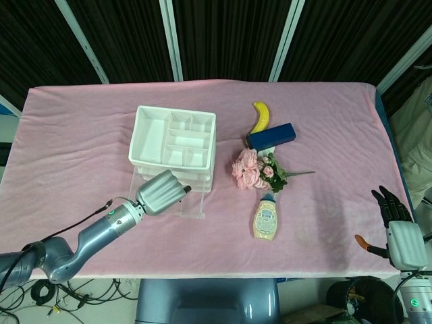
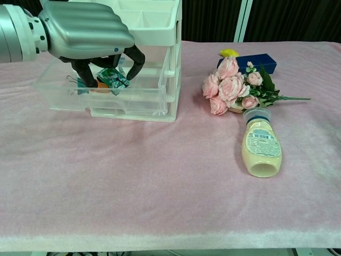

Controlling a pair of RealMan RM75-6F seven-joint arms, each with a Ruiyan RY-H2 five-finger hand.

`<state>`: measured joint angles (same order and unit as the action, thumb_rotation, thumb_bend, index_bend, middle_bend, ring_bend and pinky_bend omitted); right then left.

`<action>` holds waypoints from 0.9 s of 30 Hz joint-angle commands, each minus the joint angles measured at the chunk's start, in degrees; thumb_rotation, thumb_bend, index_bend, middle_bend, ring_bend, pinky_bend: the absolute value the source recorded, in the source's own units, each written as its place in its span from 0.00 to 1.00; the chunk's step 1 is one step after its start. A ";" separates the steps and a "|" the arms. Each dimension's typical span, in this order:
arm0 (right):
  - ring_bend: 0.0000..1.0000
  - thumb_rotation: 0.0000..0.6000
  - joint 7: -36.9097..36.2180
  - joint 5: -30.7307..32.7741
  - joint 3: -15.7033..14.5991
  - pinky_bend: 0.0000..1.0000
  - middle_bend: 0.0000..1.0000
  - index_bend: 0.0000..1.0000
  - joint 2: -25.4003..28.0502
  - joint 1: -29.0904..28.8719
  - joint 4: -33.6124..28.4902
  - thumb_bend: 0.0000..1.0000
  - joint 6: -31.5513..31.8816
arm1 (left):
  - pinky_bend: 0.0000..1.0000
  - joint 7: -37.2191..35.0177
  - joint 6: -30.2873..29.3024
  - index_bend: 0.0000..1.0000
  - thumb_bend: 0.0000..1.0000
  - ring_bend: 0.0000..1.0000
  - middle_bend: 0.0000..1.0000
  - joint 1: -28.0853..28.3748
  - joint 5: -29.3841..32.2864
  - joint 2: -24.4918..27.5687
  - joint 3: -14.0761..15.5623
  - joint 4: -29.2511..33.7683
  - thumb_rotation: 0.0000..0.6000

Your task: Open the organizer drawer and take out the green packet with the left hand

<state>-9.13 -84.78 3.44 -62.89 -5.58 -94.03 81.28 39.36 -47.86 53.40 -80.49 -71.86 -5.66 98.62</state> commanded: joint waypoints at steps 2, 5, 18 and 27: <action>0.00 1.00 -0.07 0.03 0.03 0.12 0.00 0.00 -0.01 0.01 -0.03 0.05 0.00 | 1.00 -0.82 -0.99 0.55 0.28 1.00 1.00 -0.16 -0.58 0.15 -0.12 0.15 1.00; 0.00 1.00 -0.13 0.01 0.04 0.12 0.00 0.00 -0.02 0.01 -0.05 0.05 0.03 | 1.00 -1.43 -1.75 0.58 0.29 1.00 1.00 -0.26 -1.00 0.39 -0.29 0.26 1.00; 0.00 1.00 -0.35 0.17 0.15 0.12 0.00 0.00 -0.02 0.04 -0.04 0.05 0.05 | 1.00 -3.90 -6.36 0.59 0.29 1.00 1.00 -0.58 -2.11 5.92 -4.08 7.37 1.00; 0.00 1.00 -0.38 0.05 0.16 0.12 0.00 0.00 -0.05 0.07 0.00 0.05 0.15 | 1.00 -6.64 -12.95 0.59 0.29 1.00 1.00 -5.83 -4.51 17.15 -4.69 13.03 1.00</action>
<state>-9.50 -84.73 3.58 -62.94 -5.51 -94.05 81.42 33.73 -59.21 49.13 -84.28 -56.54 -10.38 110.67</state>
